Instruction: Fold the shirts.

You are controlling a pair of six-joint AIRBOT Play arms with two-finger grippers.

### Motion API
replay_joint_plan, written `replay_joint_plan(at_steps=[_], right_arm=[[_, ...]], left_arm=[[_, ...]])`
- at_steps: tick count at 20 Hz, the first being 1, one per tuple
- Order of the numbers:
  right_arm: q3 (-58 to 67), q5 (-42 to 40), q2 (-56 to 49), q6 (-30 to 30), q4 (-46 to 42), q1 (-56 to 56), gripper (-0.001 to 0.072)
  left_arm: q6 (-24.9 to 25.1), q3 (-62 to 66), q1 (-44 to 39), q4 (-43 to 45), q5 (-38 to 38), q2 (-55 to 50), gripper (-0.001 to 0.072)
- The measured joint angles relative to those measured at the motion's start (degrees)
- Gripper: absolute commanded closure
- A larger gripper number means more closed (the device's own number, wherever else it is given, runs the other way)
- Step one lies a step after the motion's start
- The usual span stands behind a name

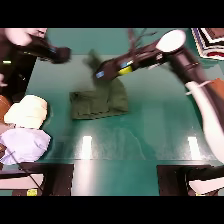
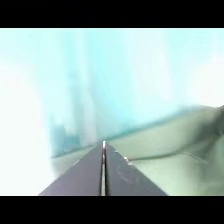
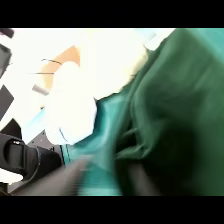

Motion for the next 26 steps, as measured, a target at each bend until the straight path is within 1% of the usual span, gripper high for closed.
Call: replay_joint_plan(at_steps=[1,2,3,5,7,11,12,14,18,23,25,26], right_arm=[[0.0,-0.9,-1.6,-1.2,0.5,1.9,0.0215],[0.0,-1.1,-3.0,-2.2,0.7,3.5,0.0301],[0.0,-0.9,-4.0,-2.7,0.5,4.3,0.0335],[0.0,-0.3,-4.9,-3.0,-1.2,4.4,0.0335],[-0.7,1.0,-4.5,-2.0,-4.2,2.4,0.0335],[-8.6,2.5,-0.3,1.4,-10.2,-6.6,0.0335],[-11.7,2.4,0.9,2.3,-11.3,-9.6,0.0321],[-17.6,2.4,2.2,3.5,-12.8,-15.3,0.0102],[-25.6,2.4,0.3,4.4,-11.3,-23.0,0.0110],[-27.3,2.1,-5.9,4.5,-5.0,-22.8,0.0121],[-25.2,2.1,-8.9,4.2,-3.2,-20.5,0.0165],[-23.6,2.1,-10.4,4.2,-2.5,-19.1,0.0216]], left_arm=[[0.0,0.0,2.0,0.9,-0.4,2.1,0.0681],[0.0,0.0,3.7,1.3,-0.7,4.1,0.0681],[0.1,0.0,5.0,1.7,-0.9,5.6,0.0681],[0.3,0.0,6.8,2.3,-1.5,7.5,0.0681],[0.3,0.0,7.8,2.7,-2.3,8.6,0.0681],[0.5,-0.1,8.5,2.7,-4.3,9.4,0.0681],[0.7,-0.1,8.5,2.4,-4.8,9.4,0.0681],[0.9,-0.1,8.6,1.4,-5.0,9.5,0.0681],[1.3,-0.3,8.3,-0.7,-5.3,8.9,0.0681],[1.5,-0.4,5.2,-1.9,-3.5,8.4,0.0681],[1.5,-0.4,3.4,-2.2,-2.1,8.4,0.0681],[1.5,-0.4,2.7,-2.2,-1.6,8.4,0.0681]])
